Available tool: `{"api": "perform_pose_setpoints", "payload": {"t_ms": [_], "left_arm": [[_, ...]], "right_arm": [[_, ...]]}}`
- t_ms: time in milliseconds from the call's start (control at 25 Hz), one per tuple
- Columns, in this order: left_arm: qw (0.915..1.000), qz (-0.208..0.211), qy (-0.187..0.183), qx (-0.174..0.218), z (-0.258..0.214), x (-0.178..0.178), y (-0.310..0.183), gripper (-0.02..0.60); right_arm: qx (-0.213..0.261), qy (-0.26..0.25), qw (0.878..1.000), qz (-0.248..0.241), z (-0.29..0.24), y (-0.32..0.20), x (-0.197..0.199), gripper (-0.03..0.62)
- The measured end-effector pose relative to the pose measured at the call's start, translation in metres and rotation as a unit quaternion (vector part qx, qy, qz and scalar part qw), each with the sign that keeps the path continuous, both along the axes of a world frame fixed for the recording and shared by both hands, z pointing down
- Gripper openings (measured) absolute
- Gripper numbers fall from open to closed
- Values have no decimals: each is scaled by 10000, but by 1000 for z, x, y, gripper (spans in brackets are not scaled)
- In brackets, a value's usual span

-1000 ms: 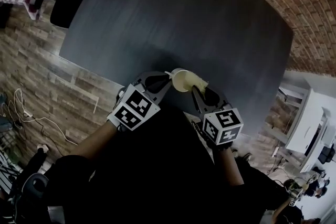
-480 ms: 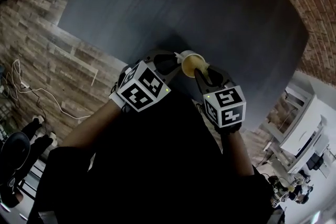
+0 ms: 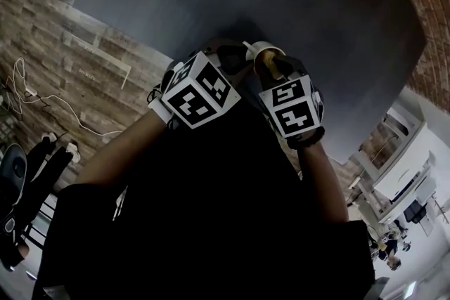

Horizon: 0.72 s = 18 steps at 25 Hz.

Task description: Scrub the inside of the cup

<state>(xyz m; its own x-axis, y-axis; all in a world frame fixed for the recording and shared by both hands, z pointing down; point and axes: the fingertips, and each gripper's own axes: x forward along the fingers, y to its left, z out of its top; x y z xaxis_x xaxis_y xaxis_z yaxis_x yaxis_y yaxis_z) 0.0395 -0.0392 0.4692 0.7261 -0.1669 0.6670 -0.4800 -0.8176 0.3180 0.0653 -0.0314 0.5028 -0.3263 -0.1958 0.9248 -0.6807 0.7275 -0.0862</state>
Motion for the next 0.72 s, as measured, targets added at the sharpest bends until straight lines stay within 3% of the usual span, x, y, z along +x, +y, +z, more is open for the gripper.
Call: {"api": "perform_pose_setpoints", "payload": {"t_ms": [120,280,440,720], "left_arm": [[10000,16,-41,12,-2,2,0,104],[9999,36,-48,-83,1,7,5,104],[9996,1,-38,-286,6,15,17,104],[9993,123,-87,-353,6,21,28,103]], "right_arm": [[2,187,9997,-179,3,-1,-3,83],[-86,77,9996,-238,2,0,-4,83],[-239,-346,9991,78,-8,3,0,83],[-108,-1188,9912,580,-53,7,8,83]]}}
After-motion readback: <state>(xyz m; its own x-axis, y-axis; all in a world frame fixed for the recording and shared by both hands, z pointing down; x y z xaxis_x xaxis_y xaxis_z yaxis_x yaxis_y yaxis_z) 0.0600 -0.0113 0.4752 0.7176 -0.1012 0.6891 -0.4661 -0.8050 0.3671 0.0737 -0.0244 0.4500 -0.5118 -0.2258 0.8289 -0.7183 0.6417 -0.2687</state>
